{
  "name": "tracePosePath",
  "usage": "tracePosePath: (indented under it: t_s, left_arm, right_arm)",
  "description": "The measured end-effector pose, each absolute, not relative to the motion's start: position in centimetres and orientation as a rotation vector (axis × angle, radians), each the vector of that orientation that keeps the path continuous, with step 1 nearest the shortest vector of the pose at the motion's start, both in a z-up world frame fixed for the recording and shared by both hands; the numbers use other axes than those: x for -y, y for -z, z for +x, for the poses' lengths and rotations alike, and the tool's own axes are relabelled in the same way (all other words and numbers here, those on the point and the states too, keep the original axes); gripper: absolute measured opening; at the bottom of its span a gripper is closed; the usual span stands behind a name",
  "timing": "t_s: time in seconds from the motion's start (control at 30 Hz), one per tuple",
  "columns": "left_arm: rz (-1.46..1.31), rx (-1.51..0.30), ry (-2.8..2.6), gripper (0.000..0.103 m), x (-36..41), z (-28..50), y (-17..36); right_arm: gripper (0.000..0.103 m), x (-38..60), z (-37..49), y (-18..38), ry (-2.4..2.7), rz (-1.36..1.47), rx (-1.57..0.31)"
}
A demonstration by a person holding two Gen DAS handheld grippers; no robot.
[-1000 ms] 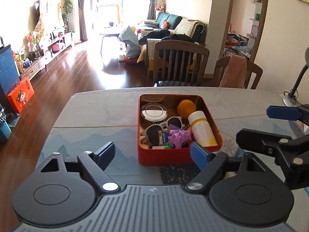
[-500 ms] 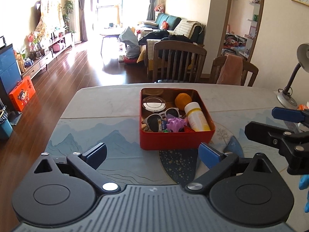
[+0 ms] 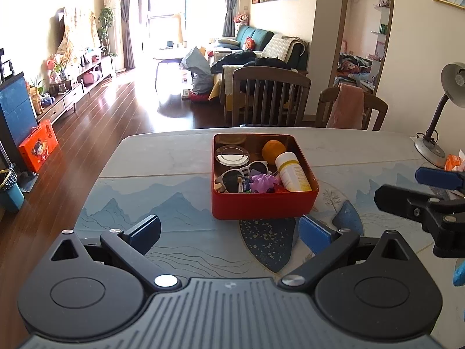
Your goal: Organize rigid objects
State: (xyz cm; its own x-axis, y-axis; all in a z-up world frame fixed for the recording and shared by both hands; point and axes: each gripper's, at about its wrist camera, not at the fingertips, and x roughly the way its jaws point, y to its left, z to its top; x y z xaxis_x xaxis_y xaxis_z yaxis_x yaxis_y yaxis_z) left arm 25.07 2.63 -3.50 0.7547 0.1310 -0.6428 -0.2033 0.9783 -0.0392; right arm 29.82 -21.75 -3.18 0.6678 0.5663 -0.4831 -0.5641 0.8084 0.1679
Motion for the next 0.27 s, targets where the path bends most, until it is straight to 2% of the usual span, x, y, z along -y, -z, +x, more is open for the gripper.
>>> tracePosePath:
  t_s: [0.27]
  left_arm:
    - [-0.121,-0.7,-0.193,0.102,-2.68,24.64,3.79]
  right_arm:
    - [0.103,21.66,29.0,4.24,-0.629,-0.009,-0.568]
